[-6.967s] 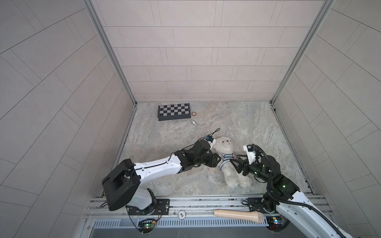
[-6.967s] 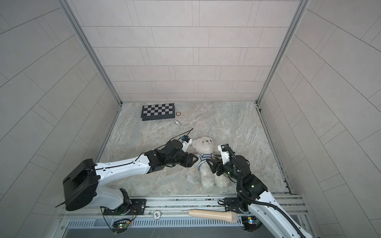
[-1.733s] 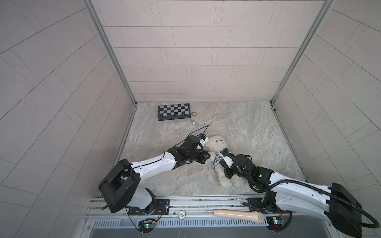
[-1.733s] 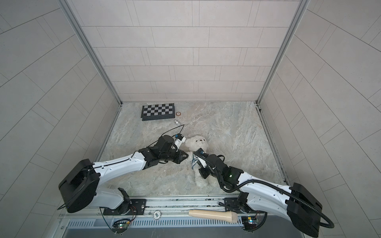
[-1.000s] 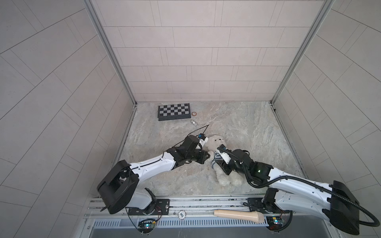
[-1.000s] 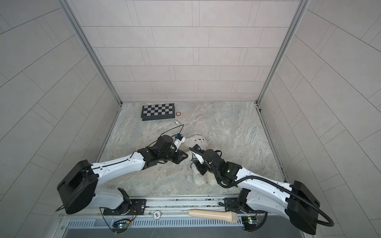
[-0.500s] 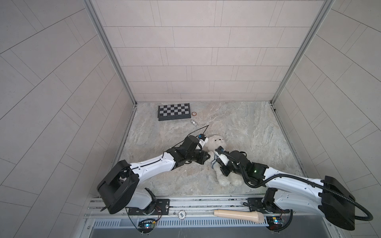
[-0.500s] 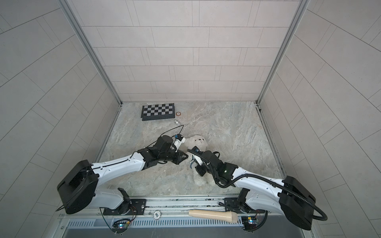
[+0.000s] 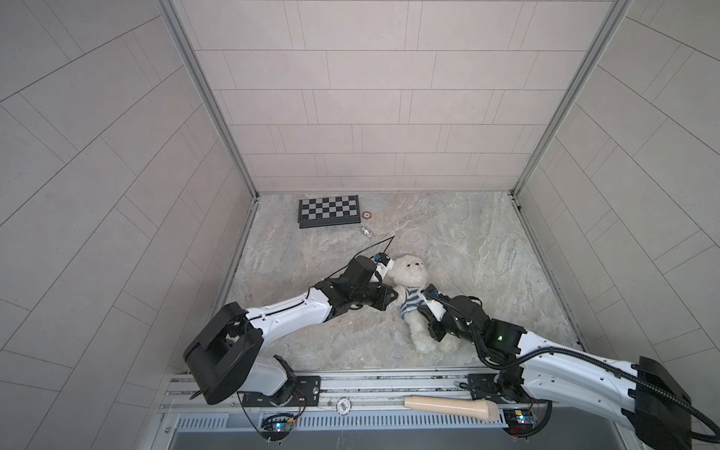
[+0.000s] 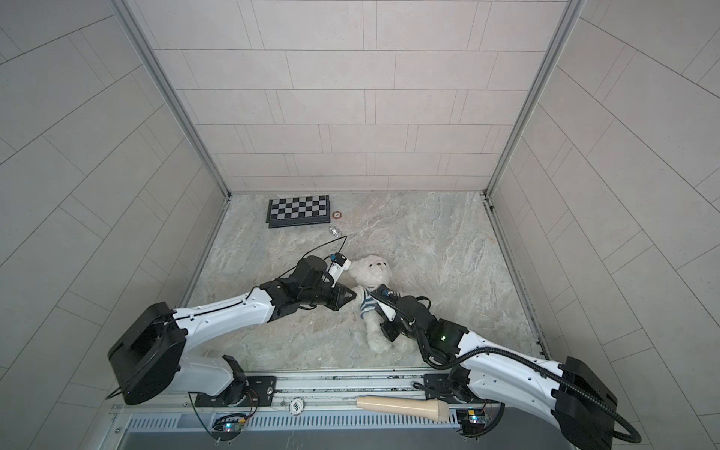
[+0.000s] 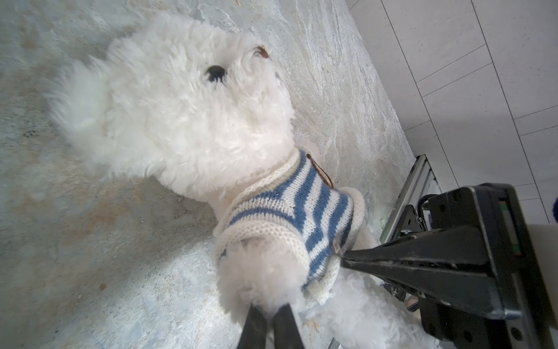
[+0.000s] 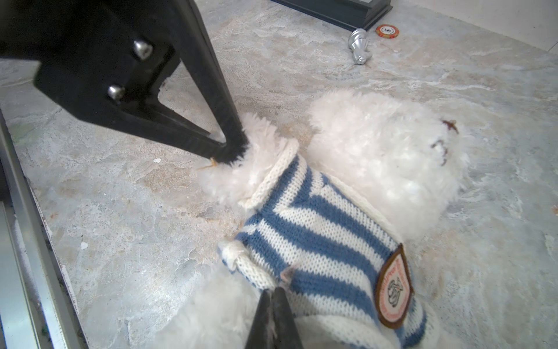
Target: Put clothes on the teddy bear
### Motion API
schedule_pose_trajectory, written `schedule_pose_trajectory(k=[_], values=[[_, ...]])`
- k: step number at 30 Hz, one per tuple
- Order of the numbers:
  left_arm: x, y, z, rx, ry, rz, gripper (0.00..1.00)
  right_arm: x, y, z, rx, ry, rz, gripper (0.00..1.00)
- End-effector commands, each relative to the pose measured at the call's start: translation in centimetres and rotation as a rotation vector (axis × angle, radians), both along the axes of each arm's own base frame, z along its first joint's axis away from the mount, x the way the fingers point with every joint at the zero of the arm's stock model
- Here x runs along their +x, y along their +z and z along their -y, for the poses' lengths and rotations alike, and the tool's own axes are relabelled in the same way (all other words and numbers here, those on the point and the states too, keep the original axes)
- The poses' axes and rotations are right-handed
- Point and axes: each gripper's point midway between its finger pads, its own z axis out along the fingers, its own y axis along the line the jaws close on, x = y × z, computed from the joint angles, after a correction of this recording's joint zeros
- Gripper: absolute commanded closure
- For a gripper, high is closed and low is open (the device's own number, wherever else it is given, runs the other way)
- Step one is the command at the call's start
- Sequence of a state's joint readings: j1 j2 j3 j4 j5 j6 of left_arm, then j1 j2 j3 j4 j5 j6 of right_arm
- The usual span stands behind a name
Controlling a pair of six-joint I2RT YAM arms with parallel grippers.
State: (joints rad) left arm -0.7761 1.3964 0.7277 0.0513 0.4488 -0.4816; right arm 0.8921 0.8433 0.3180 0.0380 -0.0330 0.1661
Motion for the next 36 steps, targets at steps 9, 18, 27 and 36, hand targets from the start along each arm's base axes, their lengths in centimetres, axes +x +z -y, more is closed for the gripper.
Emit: schedule_pose_trajectory(k=[9, 18, 27, 36], values=[[1.0, 2.5, 0.1, -0.037, 0.012, 0.048, 1.0, -1.8, 0.6, -0.4, 0.053, 0.087, 0.007, 1.0], [1.3, 2.1, -0.3, -0.024, 0.016, 0.058, 1.0, -0.8, 0.5, 0.3, 0.041, 0.007, 0.008, 1.0], [1.4, 1.7, 0.1, -0.018, -0.001, 0.046, 1.0, 0.1, 2.5, -1.1, 0.042, 0.021, 0.019, 0.95], [1.0, 1.7, 0.1, -0.037, -0.005, 0.044, 1.0, 0.3, 4.4, -0.1, 0.014, -0.009, 0.053, 0.67]])
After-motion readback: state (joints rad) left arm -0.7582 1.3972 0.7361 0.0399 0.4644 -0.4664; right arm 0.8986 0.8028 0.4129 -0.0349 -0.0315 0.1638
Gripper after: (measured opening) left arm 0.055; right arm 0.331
